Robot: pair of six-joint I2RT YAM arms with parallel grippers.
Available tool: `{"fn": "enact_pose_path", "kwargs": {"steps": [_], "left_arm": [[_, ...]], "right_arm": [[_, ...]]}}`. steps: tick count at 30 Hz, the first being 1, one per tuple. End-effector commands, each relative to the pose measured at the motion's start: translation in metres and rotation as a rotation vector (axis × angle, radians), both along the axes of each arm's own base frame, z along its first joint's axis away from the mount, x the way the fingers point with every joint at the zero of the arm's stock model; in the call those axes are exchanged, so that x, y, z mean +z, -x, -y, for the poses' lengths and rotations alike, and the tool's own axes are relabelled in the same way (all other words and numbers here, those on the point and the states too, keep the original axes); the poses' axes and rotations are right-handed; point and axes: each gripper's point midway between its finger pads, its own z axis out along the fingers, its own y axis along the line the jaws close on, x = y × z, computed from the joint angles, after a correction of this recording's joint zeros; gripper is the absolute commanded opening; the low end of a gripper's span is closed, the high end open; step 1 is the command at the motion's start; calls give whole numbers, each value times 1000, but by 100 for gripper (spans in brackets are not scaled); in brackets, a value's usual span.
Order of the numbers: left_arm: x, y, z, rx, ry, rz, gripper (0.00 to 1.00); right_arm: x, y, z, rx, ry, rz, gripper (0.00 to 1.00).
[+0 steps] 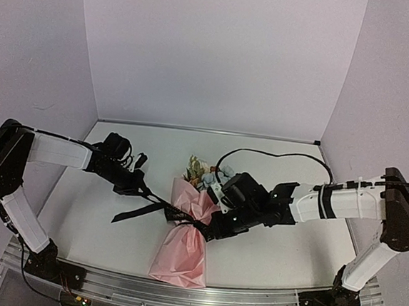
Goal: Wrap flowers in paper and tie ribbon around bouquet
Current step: Tie the ribbon around the folded bouquet.
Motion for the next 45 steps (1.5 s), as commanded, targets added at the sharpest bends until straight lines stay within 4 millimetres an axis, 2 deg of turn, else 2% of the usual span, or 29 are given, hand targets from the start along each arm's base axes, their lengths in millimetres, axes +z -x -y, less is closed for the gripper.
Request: {"fn": "enact_pose_path", "kwargs": {"steps": [1, 5, 7, 11, 15, 24, 32, 45], "left_arm": [[40, -11, 6, -19, 16, 141, 0], [46, -7, 10, -41, 35, 149, 0], [48, -6, 11, -51, 37, 152, 0], [48, -3, 12, -63, 41, 150, 0], [47, -2, 13, -70, 51, 147, 0], [48, 0, 14, -77, 59, 146, 0], [49, 3, 14, -81, 62, 144, 0], [48, 2, 15, -82, 64, 141, 0]], "right_arm": [[7, 9, 11, 34, 63, -83, 11], [19, 15, 12, 74, 52, -99, 20], [22, 18, 11, 85, 46, -107, 30], [26, 21, 8, 111, 36, -118, 34], [27, 19, 2, 119, 27, -130, 34], [34, 1, -8, 116, 33, -153, 34], [23, 6, 7, 123, 107, -169, 32], [17, 14, -3, 130, 93, -244, 30]]}}
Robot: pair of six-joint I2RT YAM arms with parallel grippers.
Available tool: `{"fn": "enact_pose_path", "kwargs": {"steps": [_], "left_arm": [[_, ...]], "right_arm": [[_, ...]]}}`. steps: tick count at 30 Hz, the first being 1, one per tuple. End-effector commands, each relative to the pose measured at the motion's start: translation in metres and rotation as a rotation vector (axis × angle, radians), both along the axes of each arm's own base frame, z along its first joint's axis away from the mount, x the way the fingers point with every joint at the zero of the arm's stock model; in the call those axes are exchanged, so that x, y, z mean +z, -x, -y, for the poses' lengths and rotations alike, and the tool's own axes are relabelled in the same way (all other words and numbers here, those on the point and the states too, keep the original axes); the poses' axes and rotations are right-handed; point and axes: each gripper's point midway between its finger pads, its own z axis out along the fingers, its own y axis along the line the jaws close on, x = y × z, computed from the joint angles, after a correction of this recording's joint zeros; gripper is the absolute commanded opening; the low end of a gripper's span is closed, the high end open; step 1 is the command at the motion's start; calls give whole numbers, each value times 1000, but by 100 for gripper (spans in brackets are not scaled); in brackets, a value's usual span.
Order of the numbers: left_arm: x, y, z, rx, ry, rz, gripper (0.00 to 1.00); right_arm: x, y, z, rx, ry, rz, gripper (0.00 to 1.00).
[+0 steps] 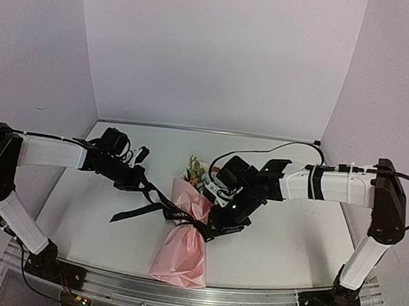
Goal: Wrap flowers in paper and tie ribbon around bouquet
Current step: Tie the ribbon around the folded bouquet.
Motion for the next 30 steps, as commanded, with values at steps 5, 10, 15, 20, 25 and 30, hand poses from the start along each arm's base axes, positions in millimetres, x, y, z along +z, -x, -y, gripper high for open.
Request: {"fn": "enact_pose_path", "kwargs": {"steps": [5, 10, 15, 20, 25, 30], "left_arm": [[20, -2, 6, -26, 33, 55, 0], [21, -2, 6, -25, 33, 55, 0], [20, -2, 5, -21, 28, 57, 0], [20, -1, 6, -28, 35, 51, 0], [21, 3, 19, -59, 45, 46, 0], [23, 5, 33, -64, 64, 44, 0]], "right_arm": [[12, -2, -18, 5, -40, -25, 20], [18, -4, -33, 3, -73, -63, 6], [31, -24, -32, -36, -84, -37, 0], [47, -69, -31, -140, -103, 13, 0], [46, -106, -34, -221, -66, 29, 0], [28, -124, -22, -256, 3, 69, 0]]}}
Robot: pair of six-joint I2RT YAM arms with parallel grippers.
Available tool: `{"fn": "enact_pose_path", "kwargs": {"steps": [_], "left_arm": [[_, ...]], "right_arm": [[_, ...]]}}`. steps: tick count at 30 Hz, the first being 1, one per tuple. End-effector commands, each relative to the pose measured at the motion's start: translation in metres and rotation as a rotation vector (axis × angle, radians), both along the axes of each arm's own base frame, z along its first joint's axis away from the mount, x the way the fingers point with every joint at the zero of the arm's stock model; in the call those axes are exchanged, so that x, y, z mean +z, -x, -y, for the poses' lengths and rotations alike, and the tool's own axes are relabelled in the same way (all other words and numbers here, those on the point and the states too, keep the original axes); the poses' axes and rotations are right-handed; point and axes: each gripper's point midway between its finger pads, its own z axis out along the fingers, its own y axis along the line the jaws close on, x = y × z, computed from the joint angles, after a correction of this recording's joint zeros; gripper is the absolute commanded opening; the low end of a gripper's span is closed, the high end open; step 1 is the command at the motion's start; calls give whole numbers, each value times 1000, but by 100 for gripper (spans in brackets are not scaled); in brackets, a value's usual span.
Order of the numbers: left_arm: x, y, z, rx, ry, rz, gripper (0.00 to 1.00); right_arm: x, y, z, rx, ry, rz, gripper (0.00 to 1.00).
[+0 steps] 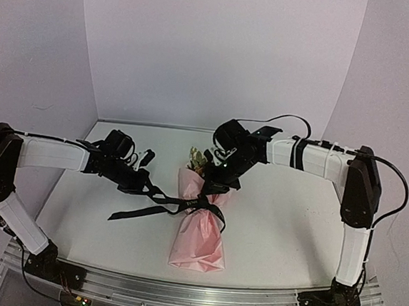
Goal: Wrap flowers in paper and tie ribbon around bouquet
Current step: Tie the ribbon around the folded bouquet.
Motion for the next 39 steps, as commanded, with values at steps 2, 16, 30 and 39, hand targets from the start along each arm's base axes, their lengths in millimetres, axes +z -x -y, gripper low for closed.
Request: {"fn": "enact_pose_path", "kwargs": {"steps": [2, 16, 30, 39], "left_arm": [[22, -7, 21, -18, 60, 43, 0], [22, -10, 28, -29, 55, 42, 0], [22, -9, 27, -32, 48, 42, 0], [22, -9, 27, -34, 48, 43, 0]], "right_arm": [[-13, -13, 15, -39, 98, 34, 0], [28, 19, 70, 38, 245, 314, 37], [-4, 49, 52, 140, 366, 391, 36], [-18, 39, 39, 19, 278, 176, 31]]}}
